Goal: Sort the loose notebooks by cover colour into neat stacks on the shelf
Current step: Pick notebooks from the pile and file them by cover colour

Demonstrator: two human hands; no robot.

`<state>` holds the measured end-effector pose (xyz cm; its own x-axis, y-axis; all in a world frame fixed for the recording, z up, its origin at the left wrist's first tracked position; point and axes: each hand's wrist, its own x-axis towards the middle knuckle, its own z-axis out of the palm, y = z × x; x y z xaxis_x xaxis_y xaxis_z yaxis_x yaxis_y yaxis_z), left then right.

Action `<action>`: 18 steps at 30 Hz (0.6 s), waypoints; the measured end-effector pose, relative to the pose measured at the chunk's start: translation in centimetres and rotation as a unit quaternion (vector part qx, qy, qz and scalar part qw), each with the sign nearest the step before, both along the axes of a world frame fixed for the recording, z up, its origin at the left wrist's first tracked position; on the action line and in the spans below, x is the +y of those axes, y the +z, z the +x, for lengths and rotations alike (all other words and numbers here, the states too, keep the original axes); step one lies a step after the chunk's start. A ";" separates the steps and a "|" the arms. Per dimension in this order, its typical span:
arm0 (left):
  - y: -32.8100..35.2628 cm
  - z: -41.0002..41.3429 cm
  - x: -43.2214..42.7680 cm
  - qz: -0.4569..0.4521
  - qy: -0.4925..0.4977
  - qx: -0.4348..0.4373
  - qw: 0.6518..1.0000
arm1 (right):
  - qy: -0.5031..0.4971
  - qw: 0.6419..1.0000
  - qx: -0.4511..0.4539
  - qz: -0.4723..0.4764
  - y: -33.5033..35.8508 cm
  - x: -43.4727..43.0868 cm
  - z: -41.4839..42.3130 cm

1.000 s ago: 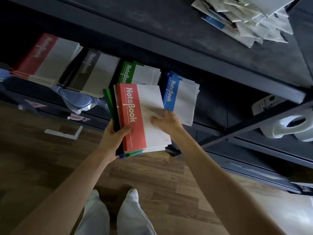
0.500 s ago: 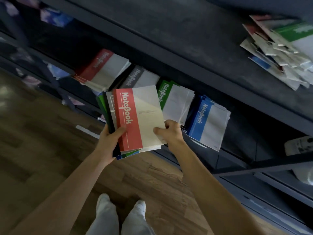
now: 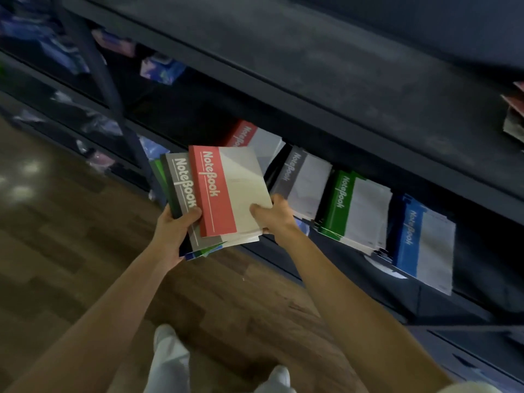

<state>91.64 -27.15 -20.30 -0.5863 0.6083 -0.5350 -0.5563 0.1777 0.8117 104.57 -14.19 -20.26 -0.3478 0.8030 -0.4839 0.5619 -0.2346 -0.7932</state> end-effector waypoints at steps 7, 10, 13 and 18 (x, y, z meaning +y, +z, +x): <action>0.4 -10.5 -0.3 -0.015 -0.076 0.001 0.997 | -0.092 0.995 -0.037 -0.011 -1.1 -1.7 -8.2; 0.2 -13.2 0.3 -0.014 -0.112 -0.003 0.994 | -0.104 0.987 -0.106 0.060 -1.2 -1.1 -9.5; -0.2 -15.2 0.8 -0.019 -0.136 -0.010 0.990 | -0.124 0.978 -0.141 0.095 -1.5 0.5 -10.2; -1.0 -18.1 2.2 -0.043 -0.154 -0.004 0.987 | -0.197 0.965 -0.141 0.099 -2.0 4.5 -11.7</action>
<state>73.53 -24.99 -21.34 -0.3764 0.7089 -0.5966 -0.4720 0.4073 0.7818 92.92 -9.65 -22.26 0.1267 0.9327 -0.3378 0.6597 -0.3335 -0.6734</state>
